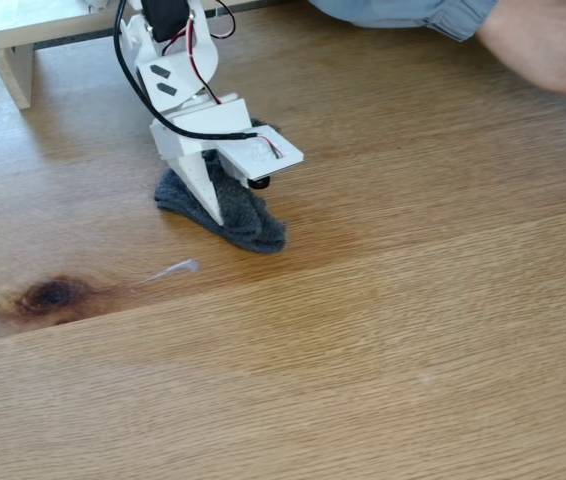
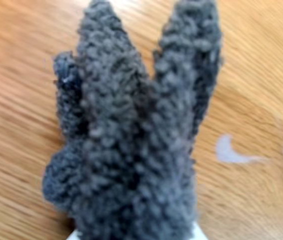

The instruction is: Clean the area in front of the robot

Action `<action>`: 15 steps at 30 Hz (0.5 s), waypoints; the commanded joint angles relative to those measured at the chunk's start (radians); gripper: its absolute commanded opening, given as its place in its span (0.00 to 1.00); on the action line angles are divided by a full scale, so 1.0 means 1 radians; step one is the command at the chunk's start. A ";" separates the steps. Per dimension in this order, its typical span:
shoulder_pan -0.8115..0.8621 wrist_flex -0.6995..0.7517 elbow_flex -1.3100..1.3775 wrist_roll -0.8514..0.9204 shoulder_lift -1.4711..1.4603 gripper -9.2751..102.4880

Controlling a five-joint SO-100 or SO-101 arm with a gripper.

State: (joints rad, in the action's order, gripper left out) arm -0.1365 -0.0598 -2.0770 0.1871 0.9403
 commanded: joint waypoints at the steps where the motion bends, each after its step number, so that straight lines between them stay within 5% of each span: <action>1: 0.075 -0.071 0.034 0.066 -0.026 0.08; 8: 0.138 -0.040 0.304 0.117 -0.196 0.08; 15: 0.282 0.189 0.749 0.121 -0.364 0.08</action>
State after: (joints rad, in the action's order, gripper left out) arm 0.0092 0.0430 -1.5831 0.3083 0.6289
